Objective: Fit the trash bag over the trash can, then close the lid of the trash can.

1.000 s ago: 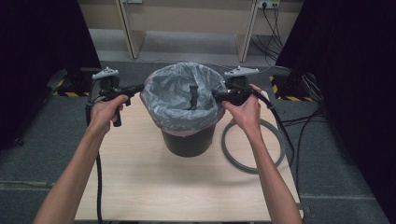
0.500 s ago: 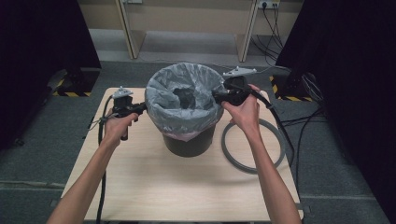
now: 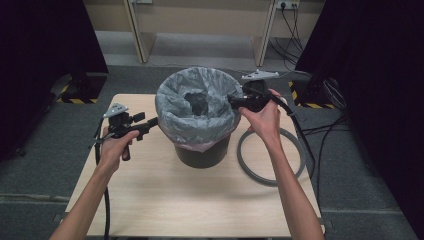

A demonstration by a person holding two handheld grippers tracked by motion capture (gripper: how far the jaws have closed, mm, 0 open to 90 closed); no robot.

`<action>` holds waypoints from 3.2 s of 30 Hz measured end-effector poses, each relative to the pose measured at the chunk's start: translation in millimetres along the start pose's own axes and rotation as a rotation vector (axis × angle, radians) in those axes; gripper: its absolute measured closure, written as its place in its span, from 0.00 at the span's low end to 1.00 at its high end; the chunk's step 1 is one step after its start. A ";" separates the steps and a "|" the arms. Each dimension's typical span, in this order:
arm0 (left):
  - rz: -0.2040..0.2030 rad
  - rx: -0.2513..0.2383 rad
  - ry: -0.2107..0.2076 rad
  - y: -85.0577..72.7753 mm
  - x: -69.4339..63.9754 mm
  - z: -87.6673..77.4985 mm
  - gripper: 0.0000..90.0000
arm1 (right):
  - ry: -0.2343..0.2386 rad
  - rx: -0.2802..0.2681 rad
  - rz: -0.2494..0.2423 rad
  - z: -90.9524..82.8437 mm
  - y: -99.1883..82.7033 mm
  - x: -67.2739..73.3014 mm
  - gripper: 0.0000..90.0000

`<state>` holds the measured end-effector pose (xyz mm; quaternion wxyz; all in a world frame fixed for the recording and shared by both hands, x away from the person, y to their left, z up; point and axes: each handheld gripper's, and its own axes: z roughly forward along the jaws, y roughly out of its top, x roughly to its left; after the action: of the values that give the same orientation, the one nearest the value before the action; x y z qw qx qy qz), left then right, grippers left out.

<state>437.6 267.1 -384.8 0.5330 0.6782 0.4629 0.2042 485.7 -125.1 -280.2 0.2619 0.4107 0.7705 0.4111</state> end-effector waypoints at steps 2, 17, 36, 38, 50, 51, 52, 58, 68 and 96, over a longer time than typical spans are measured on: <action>0.014 0.002 0.001 -5.6 -2.8 -10.3 0.34 | 0.009 -0.014 0.011 -3.4 0.9 -0.8 0.40; 0.158 0.131 -0.021 -94.8 -31.9 -33.8 0.20 | 0.012 -0.079 0.009 -26.9 -6.7 -7.2 0.37; 0.195 0.325 0.015 -160.7 -22.2 -23.6 0.18 | -0.021 -0.107 0.065 -54.9 -44.3 -36.5 0.35; 0.184 0.355 0.021 -163.2 -20.3 -22.1 0.18 | -0.035 -0.091 0.065 -53.7 -53.3 -40.1 0.35; 0.203 0.372 0.052 -164.2 -19.2 -22.8 0.16 | -0.055 -0.035 0.115 -43.5 -120.6 -55.4 0.33; 0.203 0.373 0.052 -164.2 -19.3 -22.8 0.16 | -0.061 -0.033 0.112 -42.7 -127.1 -56.0 0.33; 0.203 0.373 0.051 -164.2 -19.3 -22.7 0.16 | -0.063 -0.028 0.112 -41.8 -133.5 -56.2 0.32; 0.208 0.377 0.045 -164.3 -19.6 -22.1 0.14 | -0.090 0.009 0.122 -33.6 -171.7 -53.2 0.26; 0.211 0.379 0.044 -164.3 -19.6 -22.0 0.13 | -0.140 0.133 0.127 -22.4 -222.6 -59.7 0.26; 0.210 0.380 0.046 -164.4 -19.9 -22.4 0.13 | -0.311 0.273 0.384 -28.0 -283.7 -147.4 0.41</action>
<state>343.2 262.8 -522.6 0.3605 0.8061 0.4319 0.1833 424.0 -353.9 -496.5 0.2366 0.6386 0.6776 0.2776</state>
